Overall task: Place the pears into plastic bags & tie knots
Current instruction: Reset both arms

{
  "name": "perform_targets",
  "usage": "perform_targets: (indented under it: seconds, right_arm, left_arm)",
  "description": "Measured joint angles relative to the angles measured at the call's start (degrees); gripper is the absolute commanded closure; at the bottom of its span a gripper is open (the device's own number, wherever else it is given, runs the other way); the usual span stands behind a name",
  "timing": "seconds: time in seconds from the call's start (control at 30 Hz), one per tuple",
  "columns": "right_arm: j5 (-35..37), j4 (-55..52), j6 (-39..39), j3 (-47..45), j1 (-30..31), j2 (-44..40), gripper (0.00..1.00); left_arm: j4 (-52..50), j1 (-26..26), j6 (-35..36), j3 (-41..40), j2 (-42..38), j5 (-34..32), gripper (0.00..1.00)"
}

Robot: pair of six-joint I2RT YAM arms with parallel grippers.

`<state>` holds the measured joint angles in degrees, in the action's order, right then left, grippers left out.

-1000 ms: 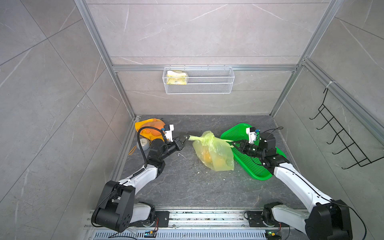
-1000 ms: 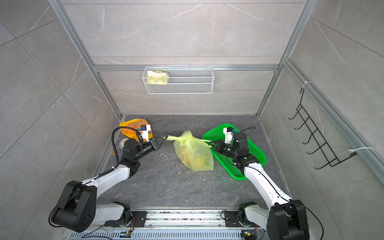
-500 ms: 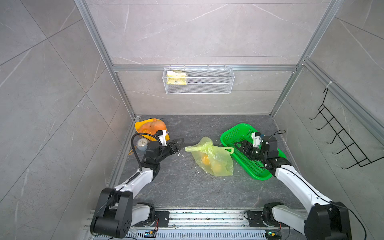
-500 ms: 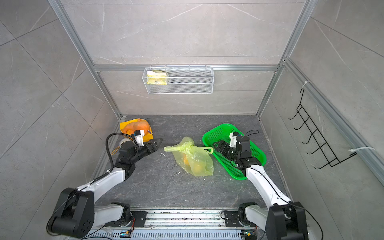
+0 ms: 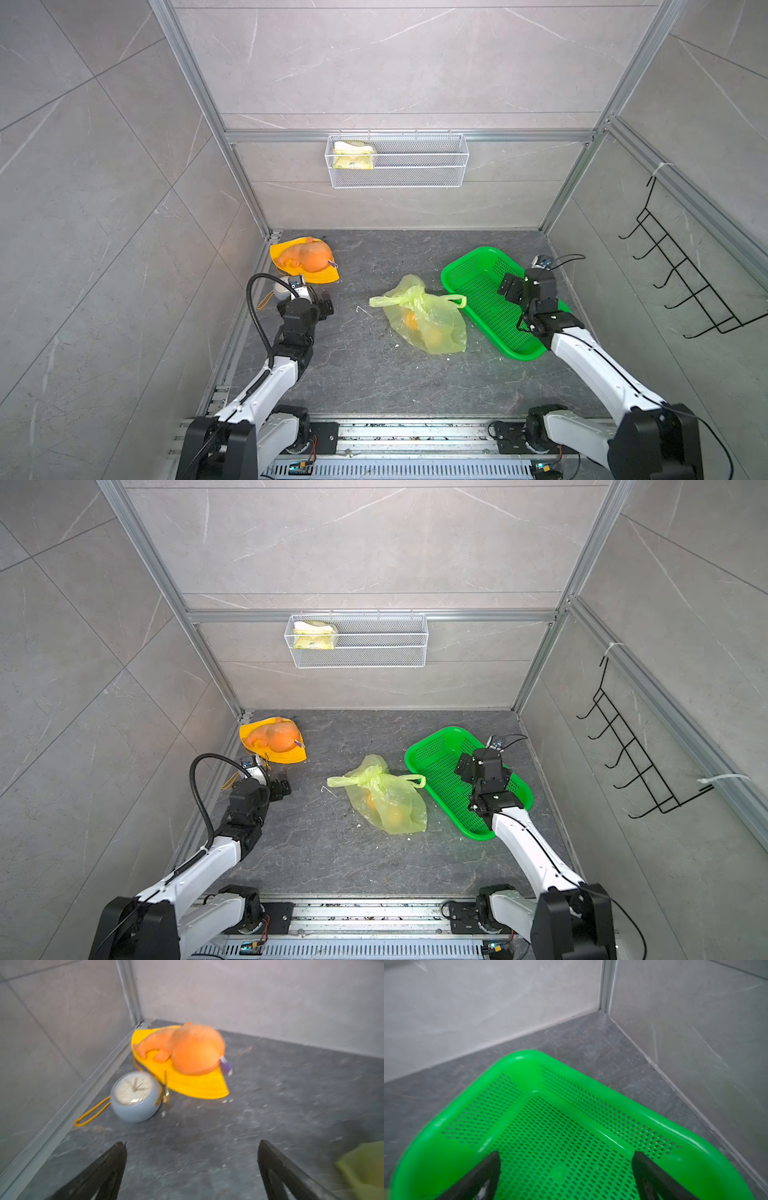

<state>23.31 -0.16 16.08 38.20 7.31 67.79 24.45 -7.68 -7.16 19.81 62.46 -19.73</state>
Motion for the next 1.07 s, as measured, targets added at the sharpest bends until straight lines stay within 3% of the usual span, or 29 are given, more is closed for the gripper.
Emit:
perform_targets:
  seconds: [0.23, 0.37, 0.47, 0.67, 1.07]
  right_arm:
    - [1.88, 21.97, -6.25, -11.02, -0.24, 10.49, 0.00]
    - [-2.40, 34.73, -9.40, -16.68, -0.28, 14.75, 0.00]
    - [-6.84, 44.26, -11.82, -19.02, -0.26, 18.12, 0.00]
    - [-11.26, 48.85, -13.75, -18.80, -0.26, 19.28, 0.00]
    - [-12.24, 50.40, -14.62, -18.78, -0.26, 19.28, 0.00]
  left_arm:
    - [14.56, 5.05, 4.72, -2.99, 15.02, 1.95, 0.00]
    - [22.03, 7.23, 5.09, -3.13, 22.29, 5.55, 0.00]
    - [22.32, 9.51, 5.20, -2.71, 23.65, 10.23, 0.00]
    - [22.05, 11.52, 5.18, 0.31, 23.89, 15.02, 0.00]
    - [21.88, 11.52, 5.18, 0.37, 23.89, 16.85, 0.00]
